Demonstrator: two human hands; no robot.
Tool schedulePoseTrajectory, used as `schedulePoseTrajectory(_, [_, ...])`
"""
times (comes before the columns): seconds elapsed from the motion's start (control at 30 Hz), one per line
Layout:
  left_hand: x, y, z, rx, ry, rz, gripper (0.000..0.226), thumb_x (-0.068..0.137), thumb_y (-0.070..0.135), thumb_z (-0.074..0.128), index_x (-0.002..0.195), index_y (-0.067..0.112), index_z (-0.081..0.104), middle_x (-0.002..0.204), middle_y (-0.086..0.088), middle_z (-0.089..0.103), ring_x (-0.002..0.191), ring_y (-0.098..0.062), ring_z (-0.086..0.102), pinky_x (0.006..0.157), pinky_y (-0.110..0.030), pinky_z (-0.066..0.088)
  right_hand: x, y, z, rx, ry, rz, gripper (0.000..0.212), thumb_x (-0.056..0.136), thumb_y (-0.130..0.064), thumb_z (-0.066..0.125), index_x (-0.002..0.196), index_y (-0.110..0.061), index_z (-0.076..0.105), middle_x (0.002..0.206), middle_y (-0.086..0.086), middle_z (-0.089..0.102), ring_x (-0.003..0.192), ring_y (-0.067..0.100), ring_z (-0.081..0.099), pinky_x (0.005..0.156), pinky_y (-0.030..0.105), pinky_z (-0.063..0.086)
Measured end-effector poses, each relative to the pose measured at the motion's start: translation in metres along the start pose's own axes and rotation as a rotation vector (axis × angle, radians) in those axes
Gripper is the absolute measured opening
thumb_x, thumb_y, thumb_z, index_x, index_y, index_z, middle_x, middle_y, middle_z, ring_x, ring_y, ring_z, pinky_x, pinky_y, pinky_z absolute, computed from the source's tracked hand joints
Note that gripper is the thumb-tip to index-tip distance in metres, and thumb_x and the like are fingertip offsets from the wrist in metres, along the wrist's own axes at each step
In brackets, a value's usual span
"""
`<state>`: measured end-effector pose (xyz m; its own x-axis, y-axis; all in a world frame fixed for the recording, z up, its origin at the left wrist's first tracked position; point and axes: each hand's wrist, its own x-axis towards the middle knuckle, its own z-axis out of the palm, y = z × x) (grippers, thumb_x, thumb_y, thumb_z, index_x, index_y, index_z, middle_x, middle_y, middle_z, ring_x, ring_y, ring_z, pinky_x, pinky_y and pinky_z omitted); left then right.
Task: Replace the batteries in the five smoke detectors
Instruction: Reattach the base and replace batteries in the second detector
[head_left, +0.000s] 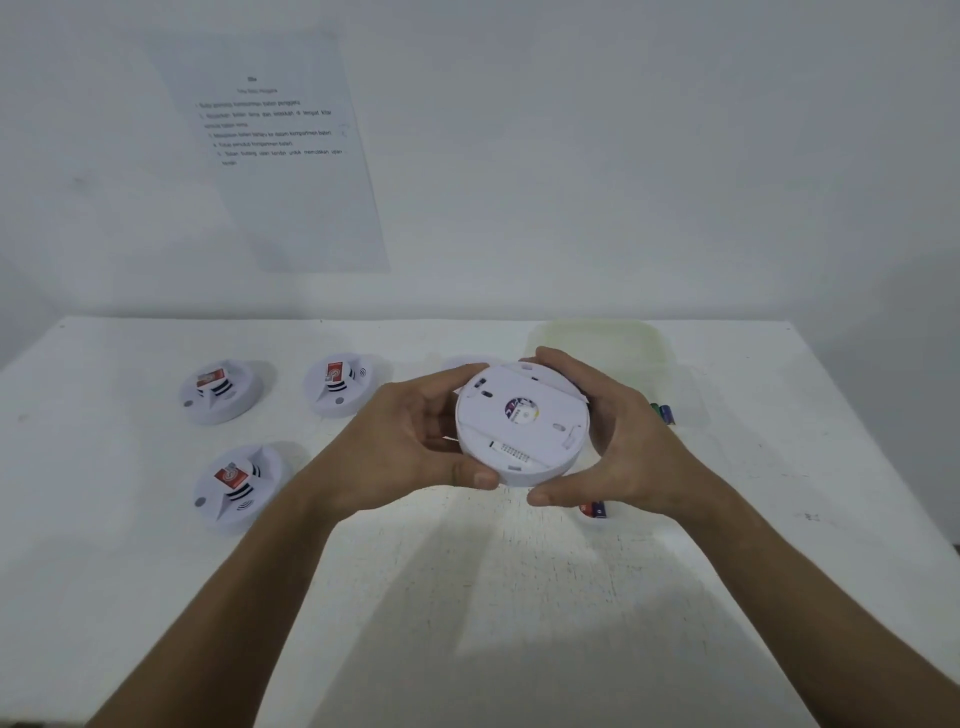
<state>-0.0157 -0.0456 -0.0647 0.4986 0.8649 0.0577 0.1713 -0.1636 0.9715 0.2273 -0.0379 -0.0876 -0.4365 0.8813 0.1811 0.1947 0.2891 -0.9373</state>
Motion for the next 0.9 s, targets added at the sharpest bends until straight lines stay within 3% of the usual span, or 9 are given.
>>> schedulePoseTrajectory(0.13, [0.000, -0.003, 0.004, -0.065, 0.045, 0.029, 0.076, 0.069, 0.012, 0.087, 0.133, 0.039, 0.056, 0.126, 0.000, 0.067, 0.113, -0.023, 0.065, 0.082, -0.031, 0.058, 0.003, 0.003, 0.001, 0.147, -0.011, -0.009, 0.096, 0.056, 0.000, 0.090, 0.141, -0.017, 0.050, 0.136, -0.002, 0.063, 0.133, 0.019, 0.053, 0.106, 0.030, 0.047])
schedulePoseTrajectory(0.3, [0.003, -0.006, 0.014, 0.022, 0.117, 0.027, 0.082, 0.062, 0.018, 0.092, 0.131, 0.042, 0.056, 0.117, 0.002, 0.070, 0.106, -0.022, 0.069, 0.081, -0.041, 0.061, 0.003, 0.007, 0.002, 0.064, -0.058, 0.017, 0.103, 0.056, -0.006, 0.092, 0.144, -0.023, 0.041, 0.137, -0.013, 0.055, 0.132, 0.007, 0.049, 0.104, 0.023, 0.047])
schedulePoseTrajectory(0.43, [0.003, -0.003, 0.017, 0.142, 0.112, 0.014, 0.082, 0.063, 0.026, 0.092, 0.133, 0.040, 0.052, 0.112, 0.007, 0.071, 0.095, -0.022, 0.071, 0.075, -0.042, 0.061, 0.004, 0.011, 0.002, -0.018, -0.008, -0.005, 0.098, 0.056, -0.009, 0.094, 0.138, -0.028, 0.044, 0.133, -0.019, 0.056, 0.126, -0.002, 0.051, 0.101, 0.015, 0.045])
schedulePoseTrajectory(0.63, [0.005, 0.004, 0.001, 0.212, 0.045, -0.074, 0.069, 0.079, 0.032, 0.079, 0.137, 0.047, 0.044, 0.112, 0.010, 0.071, 0.093, -0.017, 0.071, 0.080, -0.033, 0.060, -0.001, 0.016, -0.003, 0.011, -0.068, 0.010, 0.097, 0.062, -0.007, 0.091, 0.140, -0.037, 0.042, 0.134, -0.021, 0.054, 0.129, 0.004, 0.050, 0.095, 0.021, 0.052])
schedulePoseTrajectory(0.73, [0.010, 0.005, 0.001, 0.327, 0.036, -0.039, 0.064, 0.075, 0.031, 0.082, 0.124, 0.059, 0.051, 0.106, 0.011, 0.072, 0.083, -0.016, 0.071, 0.075, -0.032, 0.061, 0.000, 0.017, -0.002, 0.007, -0.092, 0.023, 0.098, 0.063, -0.008, 0.090, 0.142, -0.036, 0.039, 0.136, -0.019, 0.053, 0.130, 0.004, 0.050, 0.094, 0.020, 0.052])
schedulePoseTrajectory(0.9, [0.014, 0.001, 0.000, 0.345, 0.046, -0.061, 0.063, 0.063, 0.042, 0.088, 0.115, 0.059, 0.057, 0.096, 0.014, 0.073, 0.075, -0.015, 0.074, 0.069, -0.033, 0.062, -0.001, 0.021, -0.002, 0.017, -0.138, 0.032, 0.111, 0.057, -0.005, 0.095, 0.143, -0.038, 0.034, 0.137, -0.023, 0.050, 0.130, 0.002, 0.048, 0.095, 0.019, 0.051])
